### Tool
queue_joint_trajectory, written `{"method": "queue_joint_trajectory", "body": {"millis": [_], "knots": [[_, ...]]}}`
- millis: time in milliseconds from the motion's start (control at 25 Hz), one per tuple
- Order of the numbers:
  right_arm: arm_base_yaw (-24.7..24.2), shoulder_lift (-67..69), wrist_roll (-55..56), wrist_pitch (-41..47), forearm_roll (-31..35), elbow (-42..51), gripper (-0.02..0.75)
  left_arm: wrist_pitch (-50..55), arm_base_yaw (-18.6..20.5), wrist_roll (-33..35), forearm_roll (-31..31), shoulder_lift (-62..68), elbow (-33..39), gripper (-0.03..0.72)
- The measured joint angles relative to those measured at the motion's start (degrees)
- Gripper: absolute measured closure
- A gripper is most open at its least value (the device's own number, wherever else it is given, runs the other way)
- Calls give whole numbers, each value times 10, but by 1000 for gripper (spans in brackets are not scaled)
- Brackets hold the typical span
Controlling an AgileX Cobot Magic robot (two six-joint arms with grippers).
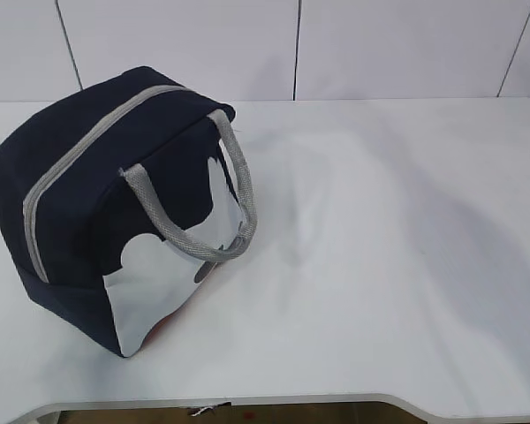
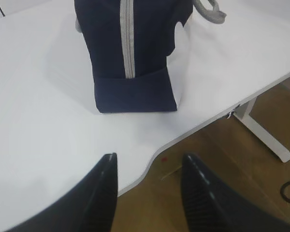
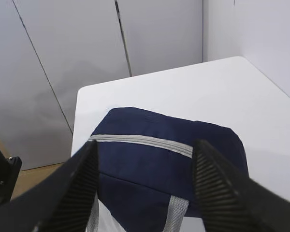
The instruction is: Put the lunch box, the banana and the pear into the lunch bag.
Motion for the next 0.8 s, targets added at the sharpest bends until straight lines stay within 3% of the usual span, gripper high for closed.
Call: {"method": "queue_joint_trajectory", "body": {"millis": [320, 800], "knots": [[0, -1, 1, 0, 0, 0, 242, 3, 0, -30, 51, 0, 11, 361], [0, -1, 12, 7, 0, 0, 242, 3, 0, -36, 55, 0, 11, 362]]}}
